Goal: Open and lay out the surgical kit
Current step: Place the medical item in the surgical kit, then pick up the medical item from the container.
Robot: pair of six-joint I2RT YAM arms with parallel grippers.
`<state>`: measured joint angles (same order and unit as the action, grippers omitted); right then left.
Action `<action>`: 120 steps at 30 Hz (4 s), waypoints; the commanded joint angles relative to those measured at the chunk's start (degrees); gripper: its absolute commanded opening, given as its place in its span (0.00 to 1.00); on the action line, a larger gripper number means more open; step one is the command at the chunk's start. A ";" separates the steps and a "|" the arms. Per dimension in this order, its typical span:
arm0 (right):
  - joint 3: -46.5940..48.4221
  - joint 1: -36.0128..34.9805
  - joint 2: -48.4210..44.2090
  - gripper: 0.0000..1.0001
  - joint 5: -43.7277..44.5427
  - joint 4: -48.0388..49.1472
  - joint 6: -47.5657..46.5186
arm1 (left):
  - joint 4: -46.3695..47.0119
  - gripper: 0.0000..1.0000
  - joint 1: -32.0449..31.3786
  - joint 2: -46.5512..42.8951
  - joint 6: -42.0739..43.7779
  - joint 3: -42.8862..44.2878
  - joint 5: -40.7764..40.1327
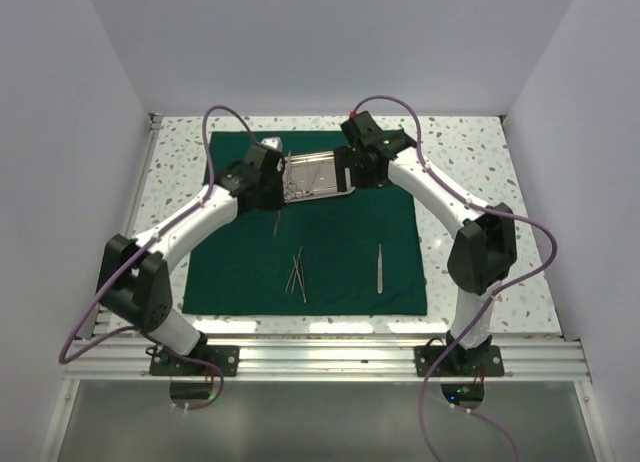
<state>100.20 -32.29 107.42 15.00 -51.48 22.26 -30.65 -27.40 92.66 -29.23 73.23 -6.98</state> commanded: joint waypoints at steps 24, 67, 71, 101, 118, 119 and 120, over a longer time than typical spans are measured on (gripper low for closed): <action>-3.88 0.21 2.18 0.86 -9.47 4.11 3.32 | 9.74 0.32 -12.33 -7.14 -18.14 -22.09 5.31; 53.08 -7.69 53.60 0.59 3.10 -10.04 5.95 | -4.77 0.66 9.20 -24.02 -2.41 -11.79 2.59; 52.29 -7.87 54.56 0.52 3.80 -12.41 5.86 | -4.50 0.66 9.64 -25.16 -1.97 -13.20 2.76; 41.04 -4.80 40.07 0.00 6.26 -12.24 4.37 | -3.98 0.64 12.37 -25.25 1.64 -15.14 5.49; 38.75 -1.90 29.88 0.00 4.77 -9.95 3.23 | -3.53 0.62 12.37 -23.14 -0.47 -13.29 6.72; 38.75 -1.81 29.61 0.00 4.77 -9.95 3.14 | -3.45 0.62 12.37 -23.05 -0.47 -13.29 6.72; 38.66 -1.63 29.34 0.00 4.68 -9.86 3.05 | -3.45 0.62 12.28 -22.97 -0.39 -13.20 6.72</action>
<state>138.61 -34.94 142.21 19.99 -61.69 26.44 -35.77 -15.49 69.52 -29.12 58.15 -0.84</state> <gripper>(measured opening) 0.156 0.619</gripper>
